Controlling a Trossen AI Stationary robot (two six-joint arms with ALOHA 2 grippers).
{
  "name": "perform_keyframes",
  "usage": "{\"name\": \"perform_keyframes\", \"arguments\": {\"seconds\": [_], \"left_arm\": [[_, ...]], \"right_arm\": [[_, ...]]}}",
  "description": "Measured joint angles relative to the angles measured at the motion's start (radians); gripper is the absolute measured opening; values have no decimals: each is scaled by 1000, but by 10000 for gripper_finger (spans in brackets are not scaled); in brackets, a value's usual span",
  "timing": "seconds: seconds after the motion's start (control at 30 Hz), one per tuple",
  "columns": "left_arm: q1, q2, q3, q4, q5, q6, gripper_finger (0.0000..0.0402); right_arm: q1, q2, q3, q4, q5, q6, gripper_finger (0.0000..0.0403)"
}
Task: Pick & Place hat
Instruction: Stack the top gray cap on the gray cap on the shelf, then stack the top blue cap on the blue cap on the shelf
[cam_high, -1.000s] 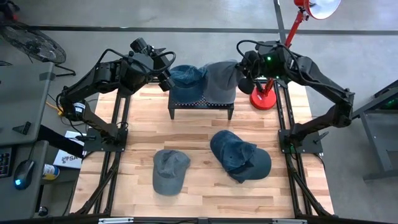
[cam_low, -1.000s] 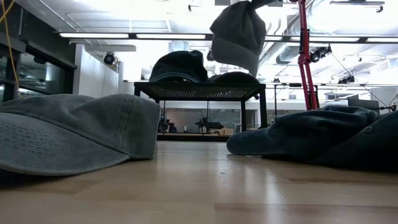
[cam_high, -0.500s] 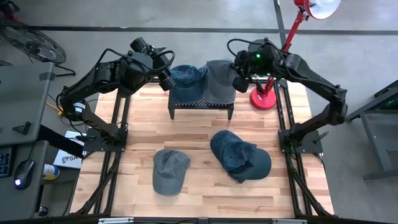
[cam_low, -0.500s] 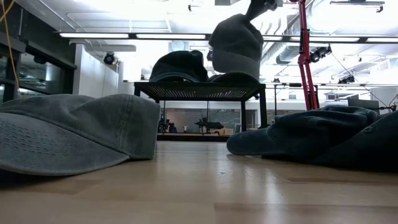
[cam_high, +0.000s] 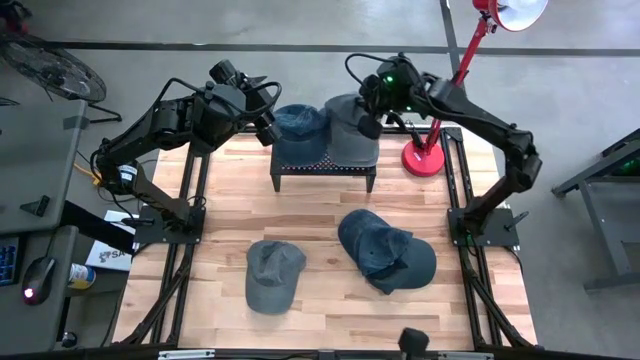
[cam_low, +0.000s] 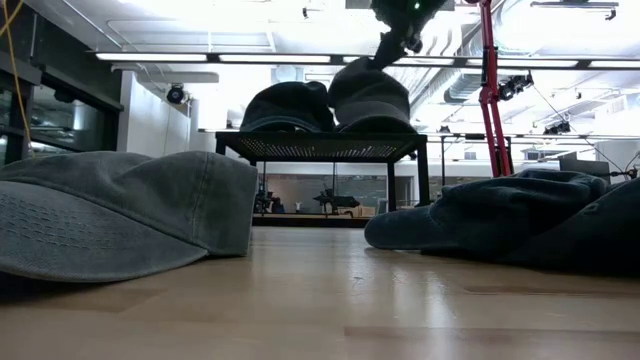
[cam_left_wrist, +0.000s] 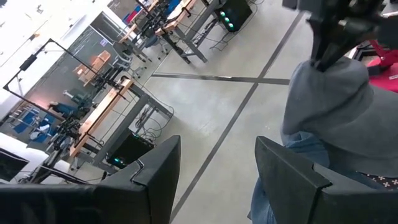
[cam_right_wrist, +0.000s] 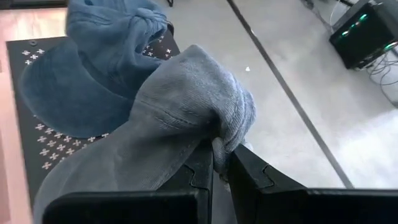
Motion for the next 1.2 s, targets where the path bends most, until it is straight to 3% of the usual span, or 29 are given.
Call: {"name": "perform_keyframes", "arguments": {"seconds": [0.5,0.73,1.2], "left_arm": [[0,0,0,0,0,1,202],[0,0,0,0,1,1,202],[0,0,0,0,2,16,202]], "right_arm": [[-32,106,0,-6,-51,29,21],[-32,96,0,-11,-53,48,61],[-31,-59,0,-4,-106,90,140]]}}
